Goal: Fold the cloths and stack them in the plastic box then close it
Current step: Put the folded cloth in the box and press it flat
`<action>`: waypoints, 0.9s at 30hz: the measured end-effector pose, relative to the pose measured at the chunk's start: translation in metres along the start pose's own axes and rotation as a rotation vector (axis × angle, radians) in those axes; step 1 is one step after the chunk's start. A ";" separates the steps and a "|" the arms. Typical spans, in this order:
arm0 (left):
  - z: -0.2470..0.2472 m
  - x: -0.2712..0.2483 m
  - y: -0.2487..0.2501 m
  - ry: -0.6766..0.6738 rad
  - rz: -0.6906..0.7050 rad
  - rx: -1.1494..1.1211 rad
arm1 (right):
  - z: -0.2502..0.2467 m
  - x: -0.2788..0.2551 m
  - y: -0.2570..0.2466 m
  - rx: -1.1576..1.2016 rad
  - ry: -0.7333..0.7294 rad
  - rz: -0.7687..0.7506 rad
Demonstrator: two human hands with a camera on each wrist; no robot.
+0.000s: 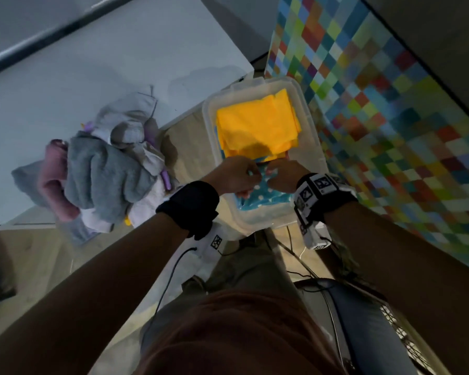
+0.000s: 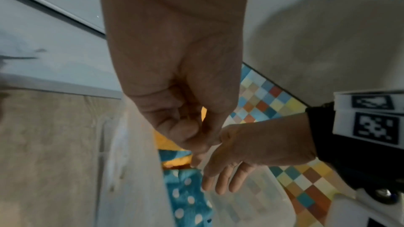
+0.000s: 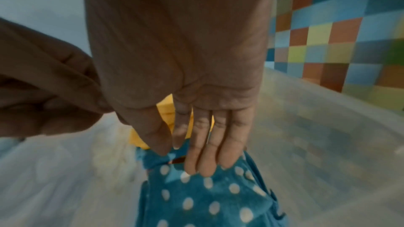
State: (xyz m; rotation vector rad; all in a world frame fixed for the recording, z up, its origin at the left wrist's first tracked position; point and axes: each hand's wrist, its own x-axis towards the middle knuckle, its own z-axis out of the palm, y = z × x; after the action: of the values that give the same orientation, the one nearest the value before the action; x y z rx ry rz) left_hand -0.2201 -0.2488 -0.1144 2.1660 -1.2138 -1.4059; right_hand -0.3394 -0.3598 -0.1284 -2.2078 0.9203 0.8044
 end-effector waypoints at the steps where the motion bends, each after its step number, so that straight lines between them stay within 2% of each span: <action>1: -0.006 -0.012 -0.008 0.039 0.036 0.005 | 0.000 -0.009 -0.009 -0.001 0.028 -0.007; 4: -0.022 -0.049 -0.041 0.173 0.066 -0.002 | 0.005 -0.030 -0.040 0.042 0.079 -0.026; 7: -0.040 -0.085 -0.082 0.215 0.031 -0.011 | 0.013 -0.048 -0.079 0.063 0.130 -0.041; 11: -0.066 -0.130 -0.138 0.277 -0.028 0.003 | 0.026 -0.061 -0.138 0.132 0.296 -0.075; 13: -0.077 -0.149 -0.161 0.321 -0.070 -0.010 | 0.034 -0.060 -0.164 0.148 0.331 -0.089; 17: -0.089 -0.177 -0.210 0.461 -0.184 0.046 | 0.054 -0.055 -0.211 0.155 0.294 -0.152; 20: -0.089 -0.184 -0.244 0.515 -0.286 0.001 | 0.071 -0.042 -0.233 0.176 0.202 -0.185; 24: -0.087 -0.178 -0.267 0.533 -0.382 -0.037 | 0.085 -0.011 -0.259 0.189 0.073 -0.247; 27: -0.088 -0.162 -0.278 0.627 -0.427 -0.094 | 0.090 0.011 -0.278 0.165 -0.022 -0.299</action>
State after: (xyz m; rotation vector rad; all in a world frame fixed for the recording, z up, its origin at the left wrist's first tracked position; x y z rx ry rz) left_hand -0.0358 0.0272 -0.1473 2.5995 -0.4698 -0.7616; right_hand -0.1473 -0.1398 -0.1111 -2.1202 0.6025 0.5894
